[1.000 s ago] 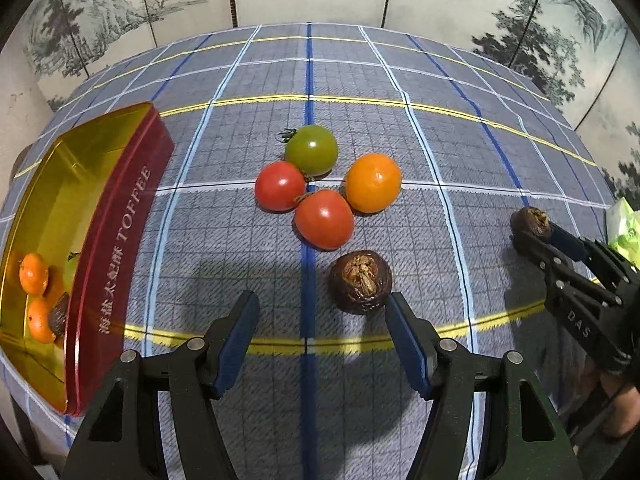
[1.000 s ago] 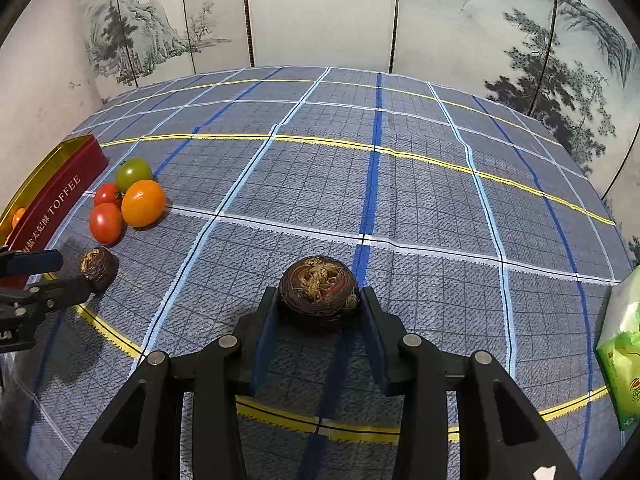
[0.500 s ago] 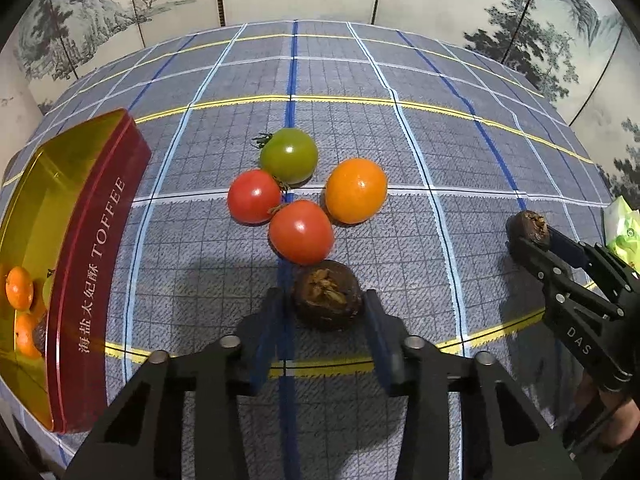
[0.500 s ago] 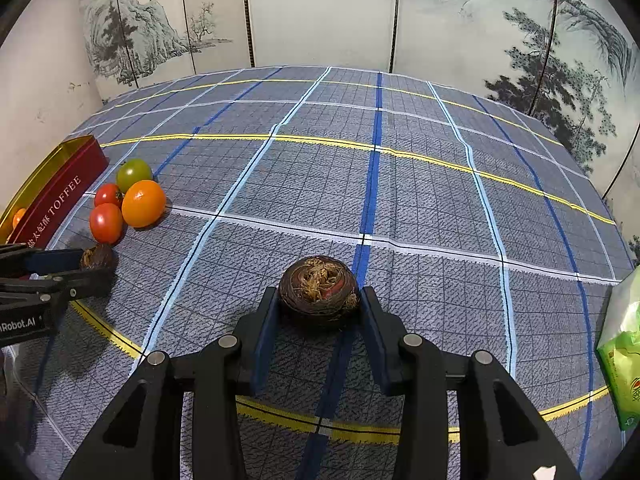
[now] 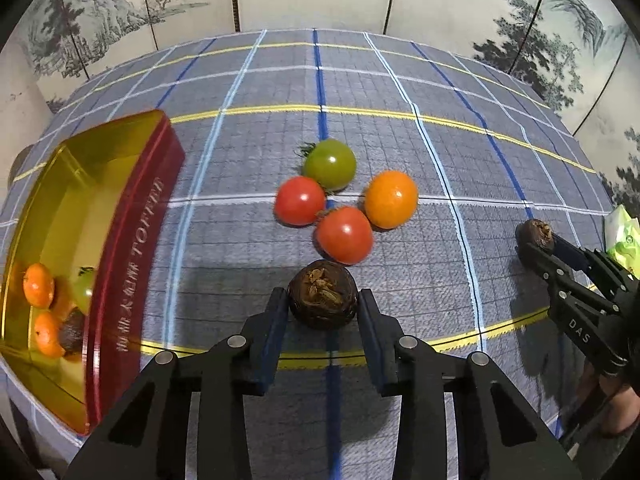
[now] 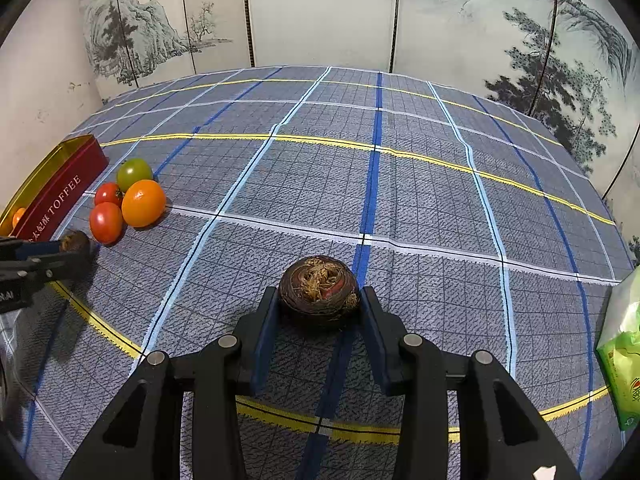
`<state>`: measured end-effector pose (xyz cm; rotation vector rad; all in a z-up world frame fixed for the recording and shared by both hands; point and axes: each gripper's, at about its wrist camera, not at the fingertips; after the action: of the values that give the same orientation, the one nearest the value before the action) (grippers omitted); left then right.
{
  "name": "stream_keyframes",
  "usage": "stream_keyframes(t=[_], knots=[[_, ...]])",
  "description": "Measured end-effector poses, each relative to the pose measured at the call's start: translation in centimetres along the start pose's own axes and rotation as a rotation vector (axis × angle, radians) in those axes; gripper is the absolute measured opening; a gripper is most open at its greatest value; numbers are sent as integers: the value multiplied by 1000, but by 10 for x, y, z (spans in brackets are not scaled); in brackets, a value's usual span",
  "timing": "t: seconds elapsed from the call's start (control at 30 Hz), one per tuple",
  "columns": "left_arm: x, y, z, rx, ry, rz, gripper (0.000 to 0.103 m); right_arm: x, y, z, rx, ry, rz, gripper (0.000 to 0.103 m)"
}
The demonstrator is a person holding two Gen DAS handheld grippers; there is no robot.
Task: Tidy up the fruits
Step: 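Lower the dark brown fruit into the tin and open the left gripper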
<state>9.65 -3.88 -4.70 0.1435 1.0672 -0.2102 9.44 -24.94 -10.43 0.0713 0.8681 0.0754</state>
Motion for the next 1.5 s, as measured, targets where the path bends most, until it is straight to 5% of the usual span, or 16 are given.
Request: stream_keyframes(t=[0.7,1.1,1.5], knots=[[-42,60,0,-25,-95,125,37,0,0,-1,-1,-1,-1,38],[-44,136,-13,-131,-80,228,37,0,0,-1,-2,-1,-1,38],[-25,169,-25,-187,-29,242,37,0,0,-1,-2,-1,-1,38]])
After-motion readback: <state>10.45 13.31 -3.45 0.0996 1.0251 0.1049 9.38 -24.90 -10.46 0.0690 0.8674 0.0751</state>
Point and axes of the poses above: each gripper's, at about its wrist camera, not at the fingertips, and x roughly the way its jaws point, y to its left, z to its top, and after that the axes turned 10 degrees about x, right-handed
